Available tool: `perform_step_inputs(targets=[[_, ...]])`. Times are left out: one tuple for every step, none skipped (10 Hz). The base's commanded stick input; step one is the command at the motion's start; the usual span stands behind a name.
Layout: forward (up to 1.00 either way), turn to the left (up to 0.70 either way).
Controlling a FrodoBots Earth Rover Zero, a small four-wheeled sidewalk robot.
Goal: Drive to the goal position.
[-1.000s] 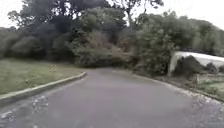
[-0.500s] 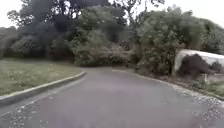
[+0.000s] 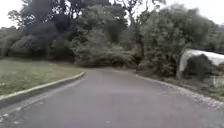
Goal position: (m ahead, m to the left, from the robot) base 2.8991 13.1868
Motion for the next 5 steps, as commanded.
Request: perform_step_inputs(targets=[[0.70,0.00],[0.70,0.00],[0.70,0.00],[0.70,0.00],[0.70,0.00]])
